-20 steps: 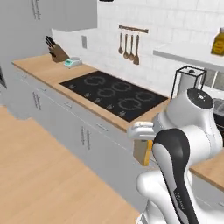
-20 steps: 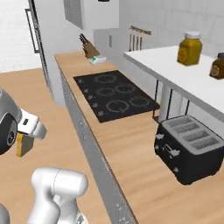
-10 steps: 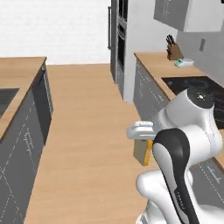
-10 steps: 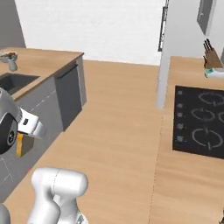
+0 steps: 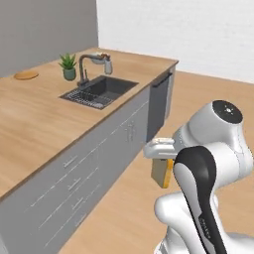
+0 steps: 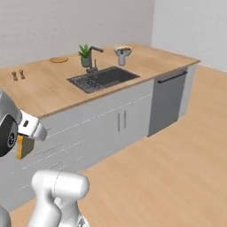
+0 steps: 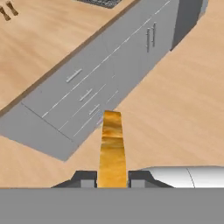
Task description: Start the toaster. Once the lever pops up, take the bread to the plate on the dining counter.
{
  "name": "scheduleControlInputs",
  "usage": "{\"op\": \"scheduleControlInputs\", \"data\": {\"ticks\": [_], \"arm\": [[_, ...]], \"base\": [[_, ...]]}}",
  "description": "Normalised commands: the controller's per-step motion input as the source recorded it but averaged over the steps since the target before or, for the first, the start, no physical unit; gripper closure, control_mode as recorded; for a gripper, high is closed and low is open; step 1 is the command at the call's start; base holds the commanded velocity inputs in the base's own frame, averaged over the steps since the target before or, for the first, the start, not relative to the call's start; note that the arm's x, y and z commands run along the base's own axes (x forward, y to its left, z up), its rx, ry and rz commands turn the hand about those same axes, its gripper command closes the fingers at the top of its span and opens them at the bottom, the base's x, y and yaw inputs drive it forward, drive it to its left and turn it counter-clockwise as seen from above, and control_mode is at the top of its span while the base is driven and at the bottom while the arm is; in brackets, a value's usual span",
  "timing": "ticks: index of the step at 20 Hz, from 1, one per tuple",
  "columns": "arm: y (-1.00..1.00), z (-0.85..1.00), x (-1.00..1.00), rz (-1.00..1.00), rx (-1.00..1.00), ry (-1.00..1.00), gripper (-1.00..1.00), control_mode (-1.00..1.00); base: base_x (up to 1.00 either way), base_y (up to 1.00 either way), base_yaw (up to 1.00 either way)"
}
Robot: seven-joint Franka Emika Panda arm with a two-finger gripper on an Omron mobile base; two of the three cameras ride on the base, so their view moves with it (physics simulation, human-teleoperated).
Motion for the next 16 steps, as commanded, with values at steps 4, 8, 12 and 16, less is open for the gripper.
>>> {"op": "scheduleControlInputs", "data": {"ticks": [4,8,12,16], "arm": [[0.00,0.00,0.00,0.00,0.00,0.00,1.00,1.00],[0.00,0.00,0.00,0.00,0.00,0.00,1.00,1.00],[0.00,0.00,0.00,0.00,0.00,0.00,1.00,1.00],[0.00,0.00,0.00,0.00,0.00,0.00,1.00,1.00]], "base": [[0.00,0.11,0.92],[0.00,0.53,0.80],[0.25,1.00,0.31],[0.45,1.00,0.12]]}}
